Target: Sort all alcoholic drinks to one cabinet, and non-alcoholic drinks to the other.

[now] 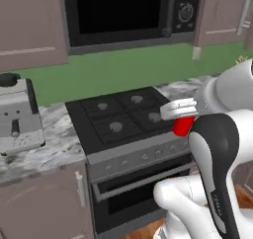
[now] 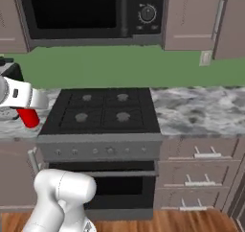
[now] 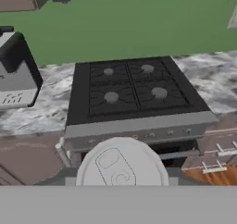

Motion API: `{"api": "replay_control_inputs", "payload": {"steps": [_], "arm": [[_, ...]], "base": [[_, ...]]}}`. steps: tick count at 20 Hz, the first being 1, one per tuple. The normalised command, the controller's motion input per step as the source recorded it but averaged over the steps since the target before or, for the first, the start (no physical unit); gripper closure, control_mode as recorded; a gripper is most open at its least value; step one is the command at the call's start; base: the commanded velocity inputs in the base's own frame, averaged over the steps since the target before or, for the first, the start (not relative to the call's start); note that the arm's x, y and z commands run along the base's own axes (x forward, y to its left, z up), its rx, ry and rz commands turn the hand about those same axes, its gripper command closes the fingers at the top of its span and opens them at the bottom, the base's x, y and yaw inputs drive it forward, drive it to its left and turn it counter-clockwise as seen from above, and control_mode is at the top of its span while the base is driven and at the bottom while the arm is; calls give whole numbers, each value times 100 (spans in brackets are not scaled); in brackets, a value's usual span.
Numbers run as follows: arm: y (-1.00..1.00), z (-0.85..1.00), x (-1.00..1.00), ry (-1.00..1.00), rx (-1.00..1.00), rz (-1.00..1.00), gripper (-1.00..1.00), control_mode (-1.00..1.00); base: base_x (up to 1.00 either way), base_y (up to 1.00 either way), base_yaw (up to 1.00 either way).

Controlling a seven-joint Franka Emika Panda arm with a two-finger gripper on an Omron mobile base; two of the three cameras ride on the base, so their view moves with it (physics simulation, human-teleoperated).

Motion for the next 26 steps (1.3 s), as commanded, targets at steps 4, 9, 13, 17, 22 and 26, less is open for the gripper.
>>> {"api": "replay_control_inputs", "payload": {"steps": [4, 9, 13, 17, 22, 26], "arm": [[0, 0, 0, 0, 0, 0, 100, 100], [0, 0, 0, 0, 0, 0, 100, 100], [0, 0, 0, 0, 0, 0, 100, 100], [0, 0, 0, 0, 0, 0, 100, 100], [0, 0, 0, 0, 0, 0, 100, 100], [0, 0, 0, 0, 0, 0, 100, 100]], "base": [[-14, 0, 78], [-2, 0, 78], [0, 0, 77], [0, 0, 75], [0, 0, 75], [0, 0, 79]]}}
